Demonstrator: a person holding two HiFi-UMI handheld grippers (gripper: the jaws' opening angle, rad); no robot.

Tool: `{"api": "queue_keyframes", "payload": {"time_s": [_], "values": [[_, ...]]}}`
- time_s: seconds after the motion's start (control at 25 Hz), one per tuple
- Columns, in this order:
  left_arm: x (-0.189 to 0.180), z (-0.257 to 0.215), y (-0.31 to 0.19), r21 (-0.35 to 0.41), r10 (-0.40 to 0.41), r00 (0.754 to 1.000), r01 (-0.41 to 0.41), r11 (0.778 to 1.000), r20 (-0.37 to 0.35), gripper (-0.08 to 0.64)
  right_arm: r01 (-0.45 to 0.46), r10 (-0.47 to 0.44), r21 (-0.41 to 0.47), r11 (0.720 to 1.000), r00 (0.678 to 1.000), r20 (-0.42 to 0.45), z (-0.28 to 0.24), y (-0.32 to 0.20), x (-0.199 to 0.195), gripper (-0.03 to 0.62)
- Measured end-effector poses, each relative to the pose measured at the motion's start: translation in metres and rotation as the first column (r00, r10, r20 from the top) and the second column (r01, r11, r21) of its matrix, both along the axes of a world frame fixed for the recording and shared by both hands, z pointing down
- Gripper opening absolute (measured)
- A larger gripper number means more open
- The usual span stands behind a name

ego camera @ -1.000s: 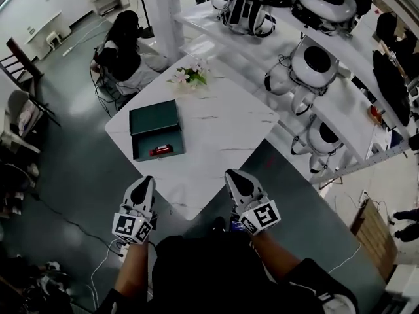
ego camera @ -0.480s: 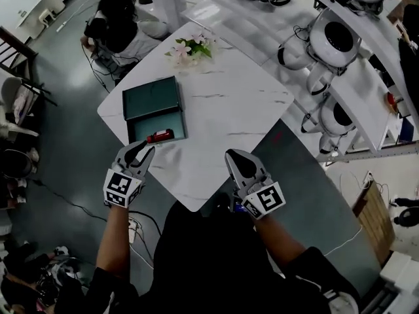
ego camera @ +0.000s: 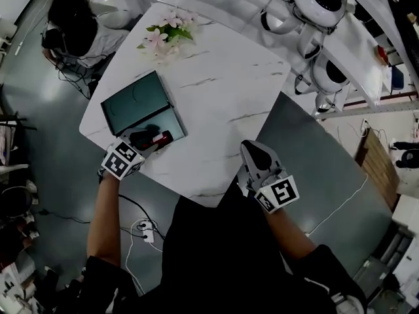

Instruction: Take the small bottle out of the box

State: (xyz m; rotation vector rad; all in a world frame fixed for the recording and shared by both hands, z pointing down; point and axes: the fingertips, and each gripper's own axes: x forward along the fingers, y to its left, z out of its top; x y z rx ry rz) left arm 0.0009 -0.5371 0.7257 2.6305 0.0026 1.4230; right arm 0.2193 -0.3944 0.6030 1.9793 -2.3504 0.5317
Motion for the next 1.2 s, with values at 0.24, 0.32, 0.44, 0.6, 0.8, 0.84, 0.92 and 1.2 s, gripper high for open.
{"api": "queue_keyframes", "payload": {"time_s": [0.24,0.32,0.44,0.6,0.8,0.84,0.92,1.2], "values": [[0.011,0.033,0.0,-0.148,0.104,0.991,-0.091,0.985,0.084,0.216,-0.139,0.138,-0.037,0.99,0.99,-0.009,0.01,0.015,0.023,0.04],[0.01,0.044,0.003,-0.189,0.133,0.983,-0.108,0.976,0.123,0.216,-0.208,0.208,-0.044,0.977,0.978,-0.009,0.013,0.026,0.043,0.04],[0.008,0.054,0.005,-0.212,0.158,0.972,-0.12,0.97,0.176,0.233,-0.282,0.281,-0.056,0.958,0.959,-0.025,0.015,0.045,0.066,0.04],[0.016,0.063,0.002,-0.193,0.11,0.974,-0.071,0.979,0.197,0.284,-0.333,0.332,-0.064,0.941,0.943,-0.029,0.019,0.062,0.075,0.04],[0.018,0.069,0.001,-0.188,0.059,0.967,-0.012,0.982,0.248,0.284,-0.333,0.333,-0.076,0.94,0.943,-0.006,0.024,0.07,0.069,0.04],[0.018,0.071,0.001,-0.184,0.048,0.964,0.001,0.983,0.261,0.284,-0.334,0.335,-0.077,0.939,0.942,-0.005,0.025,0.071,0.07,0.04],[0.019,0.078,-0.002,-0.155,0.019,0.956,0.028,0.988,0.293,0.284,-0.339,0.34,-0.071,0.938,0.941,0.0,0.025,0.071,0.072,0.04],[0.012,0.085,-0.016,0.003,-0.046,0.929,0.048,0.999,0.367,0.239,-0.335,0.335,-0.028,0.942,0.942,0.005,0.016,0.078,0.082,0.04]]}}
